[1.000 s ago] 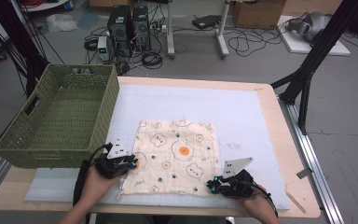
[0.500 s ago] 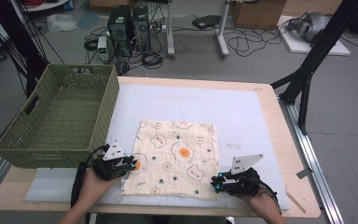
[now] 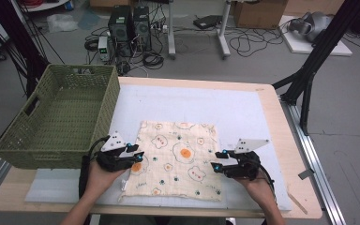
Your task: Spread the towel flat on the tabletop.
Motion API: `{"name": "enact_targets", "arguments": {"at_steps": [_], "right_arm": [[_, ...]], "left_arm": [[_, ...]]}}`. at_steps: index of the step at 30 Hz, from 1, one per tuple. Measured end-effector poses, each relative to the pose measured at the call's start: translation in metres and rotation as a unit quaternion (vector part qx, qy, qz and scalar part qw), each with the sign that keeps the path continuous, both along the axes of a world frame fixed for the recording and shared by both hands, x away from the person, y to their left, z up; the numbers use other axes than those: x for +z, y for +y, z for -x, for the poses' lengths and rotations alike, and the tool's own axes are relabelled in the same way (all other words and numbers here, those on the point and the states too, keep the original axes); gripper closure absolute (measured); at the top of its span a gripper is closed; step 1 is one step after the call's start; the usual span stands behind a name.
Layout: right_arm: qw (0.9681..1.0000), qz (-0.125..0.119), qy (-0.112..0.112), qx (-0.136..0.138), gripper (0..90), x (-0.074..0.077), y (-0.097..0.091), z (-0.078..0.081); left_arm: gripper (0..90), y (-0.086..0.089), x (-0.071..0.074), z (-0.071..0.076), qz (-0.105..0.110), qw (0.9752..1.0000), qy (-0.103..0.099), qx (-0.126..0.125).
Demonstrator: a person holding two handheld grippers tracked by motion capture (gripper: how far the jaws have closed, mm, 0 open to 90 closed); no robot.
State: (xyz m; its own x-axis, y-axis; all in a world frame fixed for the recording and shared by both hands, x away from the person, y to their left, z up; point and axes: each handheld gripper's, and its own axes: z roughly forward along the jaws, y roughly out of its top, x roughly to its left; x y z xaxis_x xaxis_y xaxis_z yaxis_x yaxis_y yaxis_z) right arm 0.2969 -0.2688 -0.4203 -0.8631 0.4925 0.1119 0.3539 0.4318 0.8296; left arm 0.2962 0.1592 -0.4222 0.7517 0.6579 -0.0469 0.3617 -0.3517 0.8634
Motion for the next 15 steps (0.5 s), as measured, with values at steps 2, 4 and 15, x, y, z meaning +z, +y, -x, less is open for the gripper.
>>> {"name": "enact_targets", "arguments": {"at_steps": [2, 4, 15], "right_arm": [[1.0, -0.004, -0.003, -0.008, 45.3, 0.002, 0.0, -0.004], [0.9998, 0.0, -0.006, -0.016, 39.8, 0.003, 0.001, -0.008], [0.9992, -0.005, -0.011, -0.039, 30.8, 0.003, 0.01, -0.015]], "left_arm": [[57.9, 0.0, 0.001, 0.0, -0.001, 1.0, -0.004, -0.002], [57.1, 0.0, 0.001, 0.002, -0.001, 1.0, -0.006, -0.001], [49.9, 0.003, -0.003, 0.001, -0.002, 1.0, -0.003, 0.001]]}}
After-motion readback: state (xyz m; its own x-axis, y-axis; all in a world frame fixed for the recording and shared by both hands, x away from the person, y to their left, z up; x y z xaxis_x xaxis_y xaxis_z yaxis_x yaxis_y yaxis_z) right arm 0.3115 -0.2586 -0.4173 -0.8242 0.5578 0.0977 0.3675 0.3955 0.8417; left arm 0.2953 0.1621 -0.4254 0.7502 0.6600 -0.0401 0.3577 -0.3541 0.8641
